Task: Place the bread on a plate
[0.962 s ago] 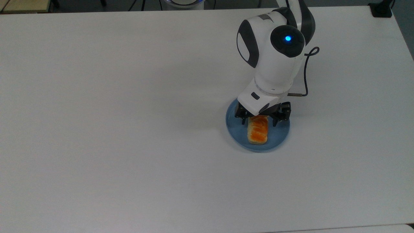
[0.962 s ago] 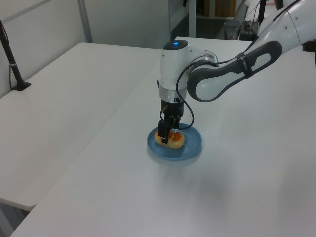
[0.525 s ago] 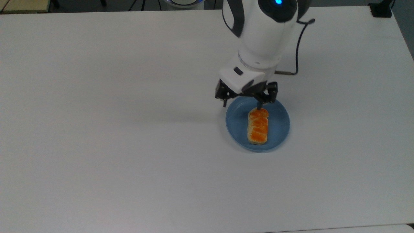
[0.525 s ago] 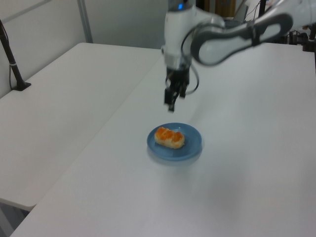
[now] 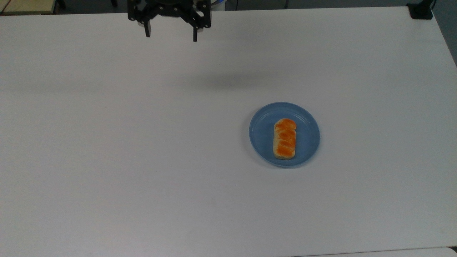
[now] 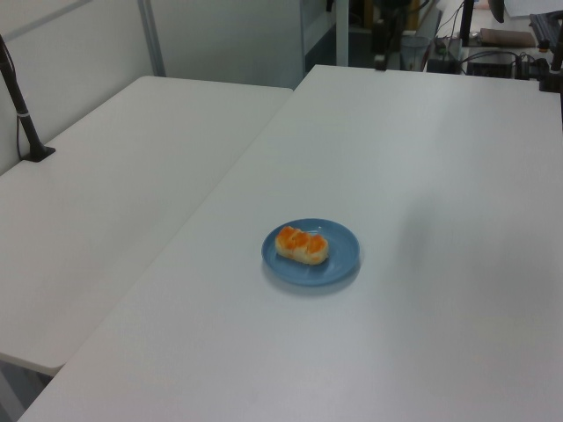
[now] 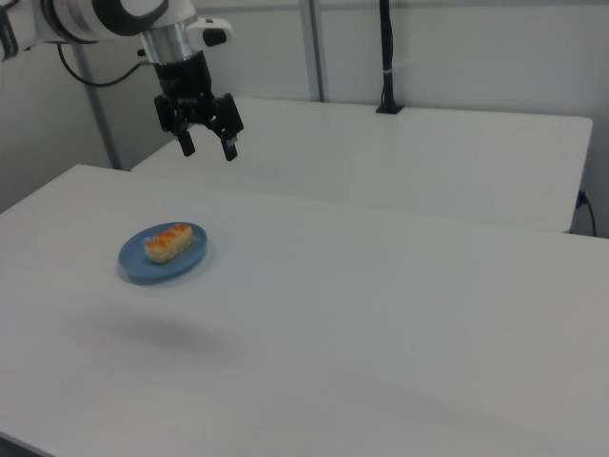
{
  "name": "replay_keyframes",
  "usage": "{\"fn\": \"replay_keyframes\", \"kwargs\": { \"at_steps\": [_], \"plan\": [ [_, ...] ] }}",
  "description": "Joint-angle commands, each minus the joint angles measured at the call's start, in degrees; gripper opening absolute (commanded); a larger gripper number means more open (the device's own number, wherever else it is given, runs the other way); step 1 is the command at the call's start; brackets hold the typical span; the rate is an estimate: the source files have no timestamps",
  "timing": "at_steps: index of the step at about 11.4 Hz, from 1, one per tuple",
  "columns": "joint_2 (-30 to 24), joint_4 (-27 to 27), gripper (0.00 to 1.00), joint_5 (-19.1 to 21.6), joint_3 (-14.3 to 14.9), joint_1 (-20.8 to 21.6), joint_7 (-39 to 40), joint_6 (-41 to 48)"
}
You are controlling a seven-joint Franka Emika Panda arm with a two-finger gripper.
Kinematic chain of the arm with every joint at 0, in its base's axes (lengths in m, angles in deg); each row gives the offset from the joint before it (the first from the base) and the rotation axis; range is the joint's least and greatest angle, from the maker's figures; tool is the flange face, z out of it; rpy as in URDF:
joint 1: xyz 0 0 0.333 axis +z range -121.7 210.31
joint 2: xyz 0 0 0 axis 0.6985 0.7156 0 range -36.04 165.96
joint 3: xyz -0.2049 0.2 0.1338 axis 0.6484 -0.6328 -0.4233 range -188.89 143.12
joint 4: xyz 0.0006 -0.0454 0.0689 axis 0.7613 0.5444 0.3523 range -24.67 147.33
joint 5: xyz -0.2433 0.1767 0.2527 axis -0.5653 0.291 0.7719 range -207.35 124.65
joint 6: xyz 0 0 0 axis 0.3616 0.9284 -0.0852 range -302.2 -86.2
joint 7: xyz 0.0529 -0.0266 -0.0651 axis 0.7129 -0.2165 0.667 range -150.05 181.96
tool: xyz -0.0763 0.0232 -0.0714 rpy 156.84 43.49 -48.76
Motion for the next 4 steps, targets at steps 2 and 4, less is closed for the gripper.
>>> {"fn": "replay_keyframes", "kwargs": {
  "at_steps": [2, 4],
  "plan": [
    [-4.9, 5.0, 1.0, 0.5, -0.7, -1.1, 1.2, 1.7],
    [-5.1, 5.0, 1.0, 0.8, -0.7, -1.1, 1.2, 2.4]
  ]
}}
